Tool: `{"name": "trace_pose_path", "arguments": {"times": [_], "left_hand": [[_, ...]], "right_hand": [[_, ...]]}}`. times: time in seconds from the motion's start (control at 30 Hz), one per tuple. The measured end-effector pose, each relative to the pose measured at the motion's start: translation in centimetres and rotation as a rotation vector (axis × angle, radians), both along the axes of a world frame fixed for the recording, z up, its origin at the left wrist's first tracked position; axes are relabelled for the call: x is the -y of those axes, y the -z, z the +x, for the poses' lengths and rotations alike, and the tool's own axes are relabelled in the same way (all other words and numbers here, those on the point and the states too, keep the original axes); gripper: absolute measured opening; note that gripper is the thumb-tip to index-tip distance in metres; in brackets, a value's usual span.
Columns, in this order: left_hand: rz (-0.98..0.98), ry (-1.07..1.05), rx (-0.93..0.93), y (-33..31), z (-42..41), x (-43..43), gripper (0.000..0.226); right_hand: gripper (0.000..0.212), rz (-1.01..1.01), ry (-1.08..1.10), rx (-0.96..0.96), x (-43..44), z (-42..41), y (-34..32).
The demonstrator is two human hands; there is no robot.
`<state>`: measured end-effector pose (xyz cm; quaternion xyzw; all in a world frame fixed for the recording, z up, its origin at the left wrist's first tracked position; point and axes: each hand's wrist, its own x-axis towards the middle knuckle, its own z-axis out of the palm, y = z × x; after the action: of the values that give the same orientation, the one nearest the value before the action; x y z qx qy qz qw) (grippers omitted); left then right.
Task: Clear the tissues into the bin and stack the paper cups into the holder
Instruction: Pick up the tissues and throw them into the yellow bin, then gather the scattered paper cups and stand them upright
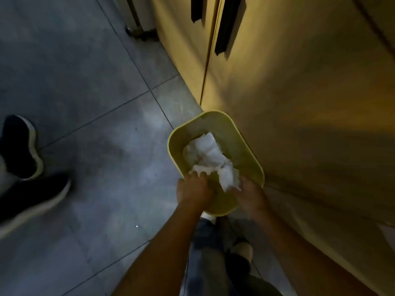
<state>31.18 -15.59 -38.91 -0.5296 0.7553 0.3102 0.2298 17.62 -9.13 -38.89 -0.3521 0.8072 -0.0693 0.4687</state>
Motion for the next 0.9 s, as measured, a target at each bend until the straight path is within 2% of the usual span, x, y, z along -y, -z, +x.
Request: {"name": "trace_pose_path", "arguments": {"times": [0.13,0.27,0.4,0.5,0.57,0.77,0.9], "left_hand": [[0.028,0.028,0.015,-1.4,0.6,0.3,0.021],[0.021,0.034,-0.001,-5.7,1.2,1.7,0.031],[-0.093,0.019,-0.116,-13.2,1.3,4.2,0.042],[-0.201,-0.014,-0.218,-20.0,0.9,6.1,0.044],[-0.265,-0.036,-0.305,-24.7,0.7,6.9,0.046],[-0.394,0.045,-0.500,-36.9,-0.4,8.0,0.049],[-0.492,0.140,-0.660,-43.1,-1.6,7.3,0.046]], "right_hand": [[0.030,0.101,-0.036,-0.037,0.4,-0.5,-0.6],[0.032,0.050,-0.164,-0.075,2.1,-0.9,-5.1],[0.045,-0.133,-0.263,-0.191,4.7,-1.3,-13.0],[0.045,-0.303,-0.295,-0.311,5.9,-1.4,-20.2],[0.046,-0.408,-0.273,-0.399,6.1,-1.7,-25.2],[0.045,-0.678,-0.194,-0.498,4.7,-2.5,-38.9],[0.045,-0.776,-0.142,-0.610,2.4,-3.2,-45.6]]}}
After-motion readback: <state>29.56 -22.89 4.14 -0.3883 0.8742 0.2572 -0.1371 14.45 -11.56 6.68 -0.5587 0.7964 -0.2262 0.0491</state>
